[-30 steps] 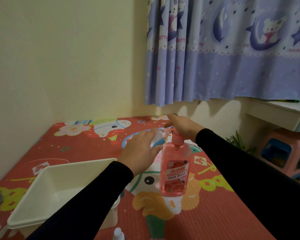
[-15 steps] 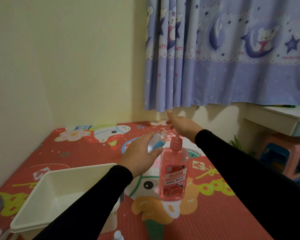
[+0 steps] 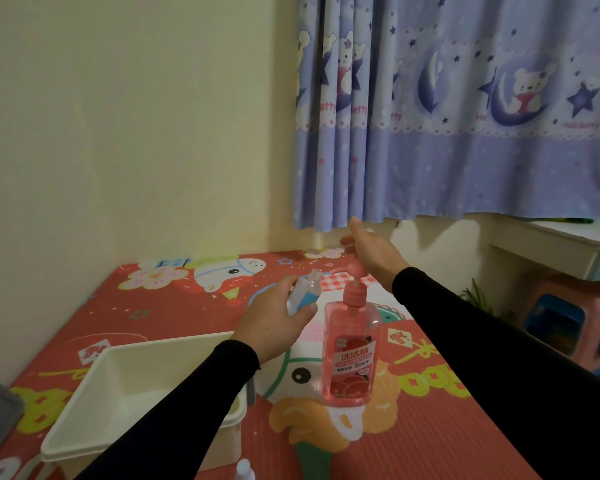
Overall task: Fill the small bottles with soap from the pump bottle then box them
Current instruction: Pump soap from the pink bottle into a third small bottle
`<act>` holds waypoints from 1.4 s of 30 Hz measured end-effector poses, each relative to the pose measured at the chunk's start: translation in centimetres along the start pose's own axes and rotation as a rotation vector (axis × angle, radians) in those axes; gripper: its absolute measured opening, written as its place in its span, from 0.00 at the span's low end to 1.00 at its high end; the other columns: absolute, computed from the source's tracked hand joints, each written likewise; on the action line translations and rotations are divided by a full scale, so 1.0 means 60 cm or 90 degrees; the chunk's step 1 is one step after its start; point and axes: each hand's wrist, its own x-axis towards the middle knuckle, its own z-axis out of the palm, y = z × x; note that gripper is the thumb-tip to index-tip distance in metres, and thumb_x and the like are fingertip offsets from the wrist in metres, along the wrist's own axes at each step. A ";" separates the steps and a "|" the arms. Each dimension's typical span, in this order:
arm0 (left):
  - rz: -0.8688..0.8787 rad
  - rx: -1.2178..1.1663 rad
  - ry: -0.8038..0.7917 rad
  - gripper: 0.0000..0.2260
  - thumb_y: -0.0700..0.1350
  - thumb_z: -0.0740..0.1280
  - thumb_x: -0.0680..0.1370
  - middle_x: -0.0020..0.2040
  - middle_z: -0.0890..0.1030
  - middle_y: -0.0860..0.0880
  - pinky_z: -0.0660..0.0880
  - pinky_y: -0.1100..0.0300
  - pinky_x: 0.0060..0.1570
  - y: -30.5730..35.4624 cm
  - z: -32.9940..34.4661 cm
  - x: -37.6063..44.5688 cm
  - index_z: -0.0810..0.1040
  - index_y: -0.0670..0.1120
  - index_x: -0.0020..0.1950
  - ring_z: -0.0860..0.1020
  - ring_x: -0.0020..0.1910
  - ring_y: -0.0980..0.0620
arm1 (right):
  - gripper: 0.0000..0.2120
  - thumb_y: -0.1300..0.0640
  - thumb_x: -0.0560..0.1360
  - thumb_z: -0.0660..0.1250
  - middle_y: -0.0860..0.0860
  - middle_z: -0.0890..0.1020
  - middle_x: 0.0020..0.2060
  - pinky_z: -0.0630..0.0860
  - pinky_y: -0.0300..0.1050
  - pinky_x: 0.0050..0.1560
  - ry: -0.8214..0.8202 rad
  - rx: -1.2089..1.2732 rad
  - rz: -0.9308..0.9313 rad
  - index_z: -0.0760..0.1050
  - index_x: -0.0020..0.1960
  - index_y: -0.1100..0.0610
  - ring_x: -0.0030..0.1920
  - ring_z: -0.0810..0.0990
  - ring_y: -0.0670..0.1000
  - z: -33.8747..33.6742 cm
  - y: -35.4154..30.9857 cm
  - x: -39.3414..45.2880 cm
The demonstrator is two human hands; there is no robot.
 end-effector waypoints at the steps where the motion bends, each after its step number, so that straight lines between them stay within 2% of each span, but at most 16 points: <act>1: 0.001 0.000 0.002 0.14 0.52 0.65 0.78 0.53 0.77 0.55 0.73 0.57 0.48 0.001 -0.003 -0.002 0.70 0.54 0.63 0.77 0.50 0.52 | 0.29 0.37 0.79 0.46 0.54 0.80 0.56 0.71 0.53 0.64 -0.003 0.000 -0.003 0.79 0.53 0.54 0.56 0.77 0.54 -0.002 -0.002 -0.002; 3: 0.000 -0.002 0.009 0.15 0.52 0.65 0.78 0.53 0.77 0.55 0.74 0.57 0.47 0.006 -0.010 -0.008 0.70 0.54 0.64 0.77 0.49 0.52 | 0.28 0.37 0.79 0.47 0.53 0.80 0.57 0.71 0.52 0.64 -0.006 0.009 -0.016 0.79 0.54 0.53 0.57 0.77 0.53 -0.007 -0.008 -0.006; 6: -0.012 -0.020 0.018 0.14 0.53 0.64 0.78 0.52 0.77 0.56 0.76 0.60 0.39 0.009 -0.019 -0.017 0.69 0.56 0.63 0.78 0.44 0.58 | 0.26 0.37 0.79 0.48 0.53 0.80 0.58 0.71 0.51 0.64 -0.008 0.021 -0.044 0.78 0.54 0.52 0.58 0.77 0.52 -0.012 -0.015 -0.018; 9: -0.010 -0.014 0.038 0.12 0.55 0.65 0.78 0.50 0.79 0.54 0.77 0.58 0.43 0.011 -0.033 -0.027 0.70 0.56 0.60 0.79 0.45 0.55 | 0.25 0.39 0.80 0.48 0.51 0.79 0.59 0.70 0.47 0.60 0.007 0.026 -0.077 0.78 0.56 0.52 0.58 0.76 0.51 -0.018 -0.027 -0.038; 11: -0.011 -0.019 0.044 0.11 0.54 0.65 0.78 0.49 0.79 0.54 0.76 0.60 0.43 0.015 -0.044 -0.037 0.70 0.55 0.58 0.79 0.46 0.55 | 0.26 0.39 0.80 0.48 0.49 0.78 0.61 0.67 0.44 0.57 0.022 0.028 -0.106 0.78 0.59 0.52 0.59 0.75 0.49 -0.022 -0.036 -0.051; 16: -0.034 -0.028 0.063 0.13 0.56 0.65 0.78 0.49 0.79 0.54 0.79 0.54 0.47 0.019 -0.079 -0.076 0.69 0.53 0.58 0.80 0.46 0.54 | 0.26 0.40 0.81 0.49 0.48 0.77 0.65 0.65 0.41 0.61 0.020 0.040 -0.159 0.75 0.65 0.53 0.63 0.73 0.45 -0.025 -0.058 -0.100; 20: -0.054 -0.032 0.096 0.13 0.55 0.66 0.77 0.49 0.80 0.52 0.79 0.54 0.46 0.014 -0.110 -0.111 0.69 0.51 0.58 0.80 0.46 0.54 | 0.27 0.40 0.81 0.50 0.48 0.77 0.65 0.66 0.44 0.66 0.014 0.031 -0.181 0.75 0.66 0.54 0.65 0.73 0.46 -0.016 -0.071 -0.142; 25: -0.075 -0.012 0.135 0.14 0.54 0.66 0.78 0.49 0.79 0.53 0.74 0.63 0.39 -0.001 -0.153 -0.169 0.69 0.49 0.58 0.79 0.44 0.57 | 0.25 0.41 0.81 0.50 0.50 0.78 0.64 0.67 0.46 0.67 -0.023 -0.007 -0.220 0.77 0.64 0.54 0.65 0.74 0.48 0.020 -0.075 -0.199; 31: -0.111 -0.012 0.165 0.12 0.53 0.66 0.78 0.50 0.78 0.51 0.76 0.56 0.45 -0.038 -0.191 -0.231 0.70 0.50 0.57 0.79 0.47 0.54 | 0.24 0.42 0.81 0.52 0.50 0.81 0.58 0.70 0.44 0.60 -0.078 -0.067 -0.262 0.79 0.60 0.57 0.59 0.77 0.49 0.080 -0.078 -0.263; 35: -0.131 0.002 0.187 0.12 0.52 0.67 0.78 0.49 0.78 0.50 0.73 0.61 0.39 -0.060 -0.217 -0.273 0.70 0.49 0.56 0.79 0.46 0.53 | 0.19 0.44 0.81 0.56 0.46 0.81 0.57 0.70 0.41 0.58 -0.137 -0.078 -0.328 0.79 0.61 0.53 0.58 0.77 0.45 0.122 -0.090 -0.309; 38: -0.147 0.017 0.209 0.11 0.51 0.66 0.79 0.47 0.76 0.55 0.67 0.68 0.34 -0.073 -0.233 -0.305 0.68 0.51 0.57 0.75 0.42 0.62 | 0.19 0.43 0.80 0.58 0.45 0.80 0.59 0.72 0.41 0.60 -0.180 -0.113 -0.383 0.77 0.64 0.52 0.59 0.77 0.45 0.155 -0.102 -0.341; 40: -0.159 0.015 0.221 0.10 0.50 0.66 0.79 0.46 0.74 0.57 0.66 0.68 0.32 -0.080 -0.241 -0.322 0.67 0.53 0.56 0.74 0.41 0.63 | 0.19 0.45 0.79 0.61 0.47 0.79 0.62 0.72 0.39 0.61 -0.203 -0.127 -0.433 0.76 0.65 0.53 0.60 0.76 0.44 0.175 -0.108 -0.360; 42: -0.169 0.008 0.234 0.09 0.50 0.67 0.78 0.46 0.75 0.55 0.69 0.65 0.35 -0.090 -0.251 -0.337 0.68 0.52 0.55 0.75 0.42 0.59 | 0.18 0.46 0.79 0.62 0.47 0.79 0.62 0.72 0.36 0.57 -0.228 -0.157 -0.485 0.75 0.65 0.52 0.59 0.76 0.44 0.196 -0.112 -0.379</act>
